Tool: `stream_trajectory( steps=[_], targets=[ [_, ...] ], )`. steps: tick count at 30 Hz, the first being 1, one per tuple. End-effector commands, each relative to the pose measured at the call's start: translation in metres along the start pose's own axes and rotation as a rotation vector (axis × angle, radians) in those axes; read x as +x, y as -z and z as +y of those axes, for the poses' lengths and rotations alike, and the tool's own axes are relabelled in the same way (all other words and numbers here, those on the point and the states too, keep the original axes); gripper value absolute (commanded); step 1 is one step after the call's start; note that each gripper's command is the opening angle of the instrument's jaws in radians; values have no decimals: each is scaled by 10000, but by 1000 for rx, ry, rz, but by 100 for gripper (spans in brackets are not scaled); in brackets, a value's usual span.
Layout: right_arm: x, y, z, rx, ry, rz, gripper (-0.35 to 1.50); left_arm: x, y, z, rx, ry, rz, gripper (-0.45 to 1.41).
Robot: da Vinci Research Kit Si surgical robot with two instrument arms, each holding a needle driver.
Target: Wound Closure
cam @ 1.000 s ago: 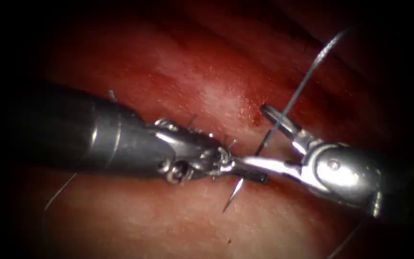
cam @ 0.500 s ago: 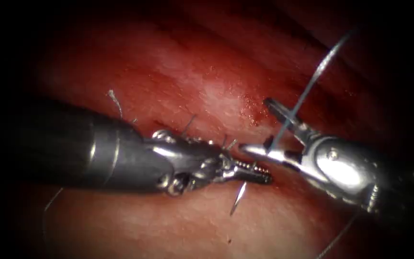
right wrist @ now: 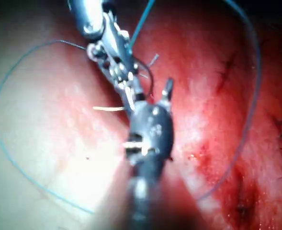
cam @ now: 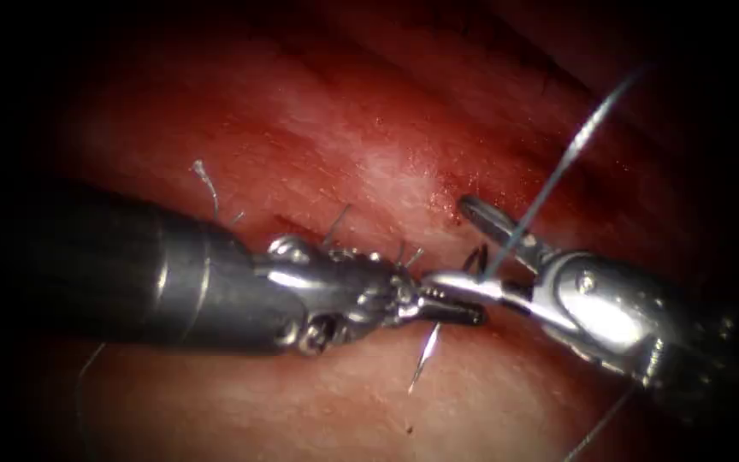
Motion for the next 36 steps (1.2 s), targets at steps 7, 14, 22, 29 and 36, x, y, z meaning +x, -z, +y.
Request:
stream_trajectory(
  steps=[7,14,22,29,36],
  targets=[
    [-2,-5,-1,0,-4,11,24,-4,-8,0,-11,0,-9,-45],
    [-7,-5,-5,-11,115,10,-35,-8,-10,8,-12,2,-14,-45],
    [-2,17,7,-66,199,27,-35,-4,-13,13,-14,-182,-28,121],
    [-23,32,28,-56,270,44,-35,-3,-6,13,-10,-347,-17,135],
    [-58,22,53,-30,361,81,-35,-17,-13,-9,59,-489,-31,64]
  ],
)
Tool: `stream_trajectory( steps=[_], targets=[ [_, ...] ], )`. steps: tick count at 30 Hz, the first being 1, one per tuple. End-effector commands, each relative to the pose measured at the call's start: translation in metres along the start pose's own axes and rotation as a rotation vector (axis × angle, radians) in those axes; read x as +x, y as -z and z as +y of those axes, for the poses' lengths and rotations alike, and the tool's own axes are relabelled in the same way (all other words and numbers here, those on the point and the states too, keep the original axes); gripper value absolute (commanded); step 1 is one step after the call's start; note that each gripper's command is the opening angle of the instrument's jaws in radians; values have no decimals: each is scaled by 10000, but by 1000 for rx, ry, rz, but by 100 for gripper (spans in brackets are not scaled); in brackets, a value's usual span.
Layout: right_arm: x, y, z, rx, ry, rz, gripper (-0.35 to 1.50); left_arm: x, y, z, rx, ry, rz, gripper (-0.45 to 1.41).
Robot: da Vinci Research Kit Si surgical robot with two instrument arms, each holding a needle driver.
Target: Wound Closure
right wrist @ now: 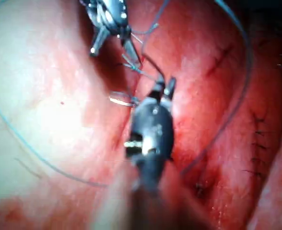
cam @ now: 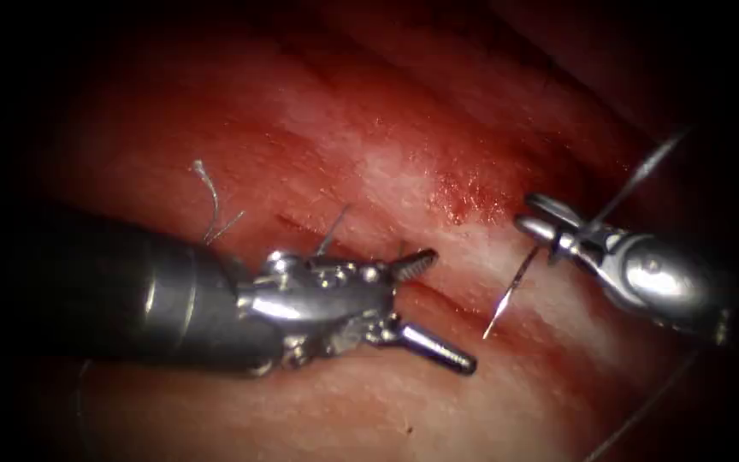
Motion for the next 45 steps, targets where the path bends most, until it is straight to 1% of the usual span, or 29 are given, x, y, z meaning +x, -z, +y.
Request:
stream_trajectory(
  steps=[1,3,5,8,9,10,15,19,24,26,32,35,39,40,42,45],
  targets=[
    [-16,-8,-1,-2,13,9,-35,-8,-9,-4,6,-2,-9,35],
    [-24,-12,-2,-4,37,16,-35,-18,-14,-10,4,-8,-31,12],
    [-39,-15,0,-25,159,60,-35,-37,-29,-21,6,-23,-71,-12],
    [-49,-18,-1,-16,197,72,-35,-50,-37,-30,19,-56,-108,-33],
    [-52,-19,-2,-12,200,76,-35,-52,-38,-34,35,-59,-118,-44],
    [-54,-21,-2,-11,208,79,-35,-55,-41,-39,59,-62,-127,-45],
    [-62,-30,-5,-4,235,89,-35,-70,-47,-55,134,-90,-172,-45],
    [-67,-39,-9,2,269,99,-35,-84,-51,-68,223,-96,-248,-45],
    [-77,-46,-12,-2,309,96,-35,-109,-60,-75,300,-111,-357,-45],
    [-78,-47,-10,0,328,88,-35,-114,-62,-74,315,-109,-374,-45],
    [-80,-46,-9,-8,386,66,-35,-129,-64,-69,321,-104,-428,-33],
    [-83,-46,-9,-2,407,54,-35,-142,-65,-66,311,-105,-453,-32],
    [-88,-48,-10,-6,430,47,-35,-159,-65,-62,300,-108,-479,-16],
    [-90,-48,-11,-7,432,47,-35,-161,-65,-62,298,-109,-480,-16],
    [-95,-50,-13,0,451,37,-35,-163,-62,-60,293,-110,-481,-10],
    [-103,-52,-13,-2,459,36,-35,-160,-58,-57,289,-108,-481,-6]
  ],
)
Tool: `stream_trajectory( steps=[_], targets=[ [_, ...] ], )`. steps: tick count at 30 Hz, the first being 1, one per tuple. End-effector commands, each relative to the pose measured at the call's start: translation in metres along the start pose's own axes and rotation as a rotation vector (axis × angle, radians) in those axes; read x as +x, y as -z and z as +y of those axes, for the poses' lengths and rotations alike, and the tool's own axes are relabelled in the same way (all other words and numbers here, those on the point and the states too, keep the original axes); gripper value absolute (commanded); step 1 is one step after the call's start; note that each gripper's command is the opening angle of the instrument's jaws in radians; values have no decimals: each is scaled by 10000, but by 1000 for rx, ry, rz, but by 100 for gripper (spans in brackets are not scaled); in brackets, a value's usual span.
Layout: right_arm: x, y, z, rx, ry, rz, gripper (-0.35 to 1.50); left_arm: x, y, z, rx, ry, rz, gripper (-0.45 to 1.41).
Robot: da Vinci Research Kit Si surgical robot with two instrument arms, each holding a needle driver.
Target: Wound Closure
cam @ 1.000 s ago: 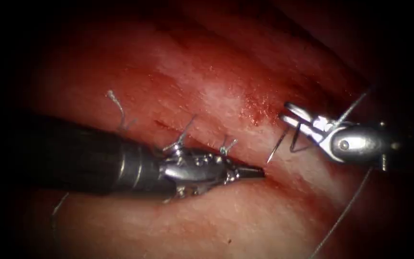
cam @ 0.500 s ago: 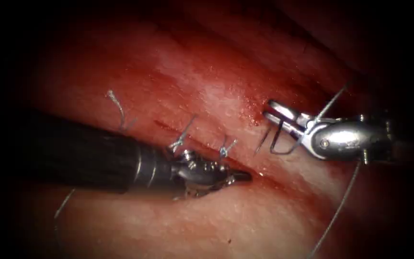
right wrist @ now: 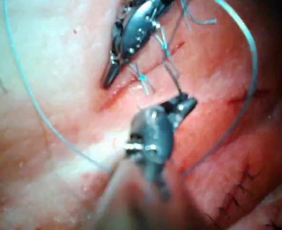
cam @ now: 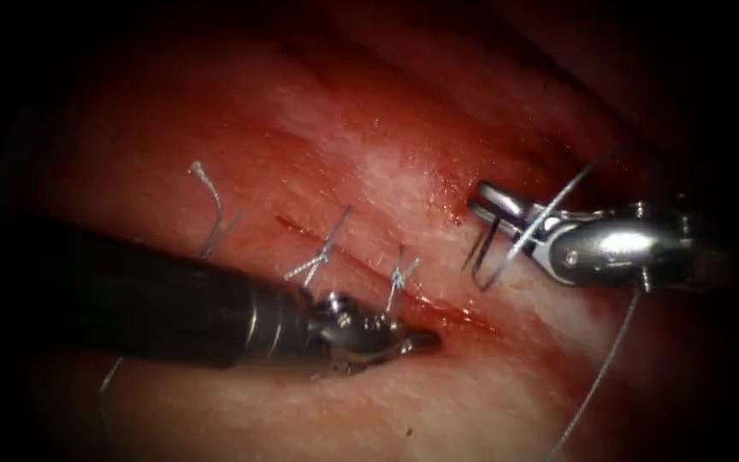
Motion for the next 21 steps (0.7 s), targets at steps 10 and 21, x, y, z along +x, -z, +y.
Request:
stream_trajectory(
  steps=[10,21],
  targets=[
    [-12,-10,-7,0,65,-2,-35,18,14,15,-16,6,0,-1],
    [-20,-14,-18,14,98,-19,-35,20,17,18,-19,-3,0,4]
  ],
)
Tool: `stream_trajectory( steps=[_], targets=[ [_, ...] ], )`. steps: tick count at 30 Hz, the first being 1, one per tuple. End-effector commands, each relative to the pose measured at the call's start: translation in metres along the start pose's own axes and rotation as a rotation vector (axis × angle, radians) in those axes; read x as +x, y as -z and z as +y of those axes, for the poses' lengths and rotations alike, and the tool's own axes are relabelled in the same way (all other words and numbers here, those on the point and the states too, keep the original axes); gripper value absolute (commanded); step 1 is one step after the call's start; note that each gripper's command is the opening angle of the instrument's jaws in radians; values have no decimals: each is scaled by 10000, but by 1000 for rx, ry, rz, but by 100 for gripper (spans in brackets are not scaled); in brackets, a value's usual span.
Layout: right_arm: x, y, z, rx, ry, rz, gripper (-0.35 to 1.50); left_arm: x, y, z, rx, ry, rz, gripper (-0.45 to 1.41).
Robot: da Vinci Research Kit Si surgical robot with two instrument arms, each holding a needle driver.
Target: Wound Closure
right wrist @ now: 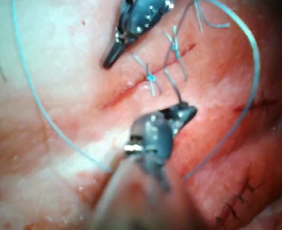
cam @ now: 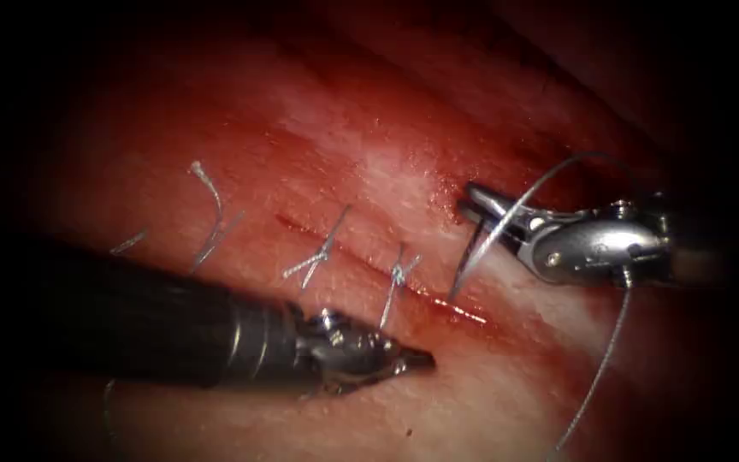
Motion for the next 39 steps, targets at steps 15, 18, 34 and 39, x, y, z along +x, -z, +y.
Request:
stream_trajectory(
  steps=[15,18,34,39],
  targets=[
    [-5,-6,-17,11,8,6,-35,19,-2,-14,14,7,19,0],
    [-5,-6,-18,13,9,4,-35,23,-14,-23,24,11,19,-6],
    [-9,-13,-42,39,-43,14,-35,-3,-42,-46,22,-14,12,-6],
    [-11,-13,-46,44,-80,15,-35,-8,-43,-44,20,-18,11,-6]
  ],
)
